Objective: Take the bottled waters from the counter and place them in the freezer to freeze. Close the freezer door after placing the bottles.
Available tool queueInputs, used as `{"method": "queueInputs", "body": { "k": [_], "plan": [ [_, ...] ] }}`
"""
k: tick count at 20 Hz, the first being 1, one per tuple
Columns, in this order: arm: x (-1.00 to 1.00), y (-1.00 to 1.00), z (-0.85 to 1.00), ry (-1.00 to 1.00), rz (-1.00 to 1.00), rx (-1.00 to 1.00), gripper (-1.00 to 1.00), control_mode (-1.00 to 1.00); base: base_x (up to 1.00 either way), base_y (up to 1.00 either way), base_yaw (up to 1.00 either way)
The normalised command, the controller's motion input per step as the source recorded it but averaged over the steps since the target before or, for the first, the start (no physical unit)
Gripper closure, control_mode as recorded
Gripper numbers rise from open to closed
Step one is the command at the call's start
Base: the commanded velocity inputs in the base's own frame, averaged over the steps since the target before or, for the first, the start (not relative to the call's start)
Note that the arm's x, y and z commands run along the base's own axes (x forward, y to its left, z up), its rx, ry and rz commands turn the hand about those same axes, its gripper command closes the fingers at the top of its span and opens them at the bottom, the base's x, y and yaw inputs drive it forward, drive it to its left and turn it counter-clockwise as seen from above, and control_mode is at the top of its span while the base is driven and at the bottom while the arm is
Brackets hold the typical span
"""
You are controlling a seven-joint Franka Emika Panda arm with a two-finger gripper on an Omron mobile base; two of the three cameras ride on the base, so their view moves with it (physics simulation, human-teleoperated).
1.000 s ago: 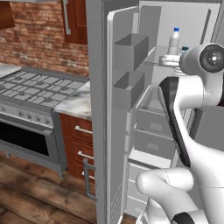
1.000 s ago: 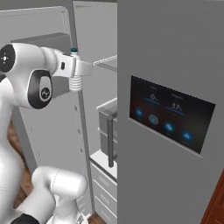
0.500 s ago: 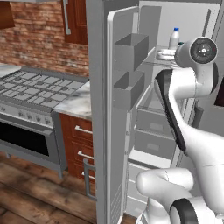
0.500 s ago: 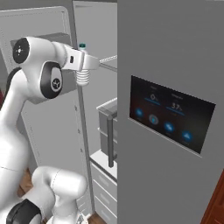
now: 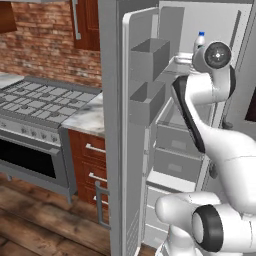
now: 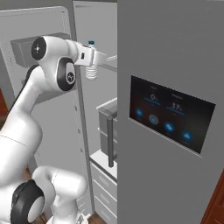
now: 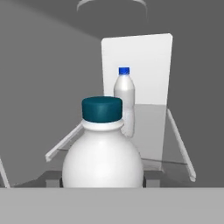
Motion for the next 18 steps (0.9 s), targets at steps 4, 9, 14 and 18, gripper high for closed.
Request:
{"method": "queueInputs", "body": {
  "k": [4,9,14,18],
  "plan": [
    [0.72,-0.2,0.0,0.0,0.0,0.0,1.0,-1.0,0.0,0.0,0.0],
    [0.67,-0.12,0.0,0.0,0.0,0.0,1.0,-1.0,0.0,0.0,0.0],
    [0.63,-0.11,0.0,0.0,0.0,0.0,1.0,-1.0,0.0,0.0,0.0],
    [0.56,-0.19,0.0,0.0,0.0,0.0,1.0,-1.0,0.0,0.0,0.0]
  ]
}}
